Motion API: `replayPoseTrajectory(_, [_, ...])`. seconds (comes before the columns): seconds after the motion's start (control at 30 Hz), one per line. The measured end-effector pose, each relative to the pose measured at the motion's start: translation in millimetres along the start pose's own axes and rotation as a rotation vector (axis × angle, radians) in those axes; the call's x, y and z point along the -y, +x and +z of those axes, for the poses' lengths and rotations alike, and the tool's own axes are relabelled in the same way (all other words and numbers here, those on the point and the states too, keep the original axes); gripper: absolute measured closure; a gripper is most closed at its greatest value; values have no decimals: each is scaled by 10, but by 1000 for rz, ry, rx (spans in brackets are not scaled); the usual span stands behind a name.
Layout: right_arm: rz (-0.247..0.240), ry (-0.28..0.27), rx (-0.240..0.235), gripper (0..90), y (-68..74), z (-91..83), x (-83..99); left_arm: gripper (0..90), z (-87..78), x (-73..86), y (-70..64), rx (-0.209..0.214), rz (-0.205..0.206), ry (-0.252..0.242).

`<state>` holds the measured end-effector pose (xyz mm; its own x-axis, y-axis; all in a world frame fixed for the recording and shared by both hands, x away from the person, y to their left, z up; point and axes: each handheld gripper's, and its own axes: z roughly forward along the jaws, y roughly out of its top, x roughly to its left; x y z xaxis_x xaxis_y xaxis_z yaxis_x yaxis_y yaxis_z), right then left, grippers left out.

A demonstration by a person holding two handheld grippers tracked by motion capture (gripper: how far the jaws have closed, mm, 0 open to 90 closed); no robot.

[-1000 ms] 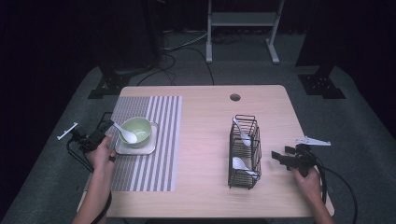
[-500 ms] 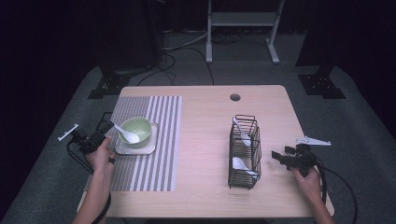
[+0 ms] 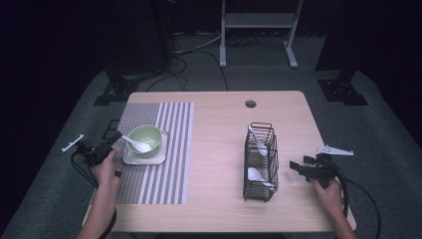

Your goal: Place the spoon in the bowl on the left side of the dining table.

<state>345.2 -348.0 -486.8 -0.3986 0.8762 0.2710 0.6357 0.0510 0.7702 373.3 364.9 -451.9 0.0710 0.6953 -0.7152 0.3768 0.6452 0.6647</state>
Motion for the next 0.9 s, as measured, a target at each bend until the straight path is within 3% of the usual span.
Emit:
replayPoseTrajectory(0.27, [-8,5,8,222,10,2,1,583,-68,-43,-49,-31,61,-1])
replayPoseTrajectory(0.47, [-7,4,10,222,11,1,1,569,-111,-25,-34,-25,64,2])
replayPoseTrajectory(0.9, [-11,5,14,222,16,1,3,492,-236,74,-130,-10,128,27])
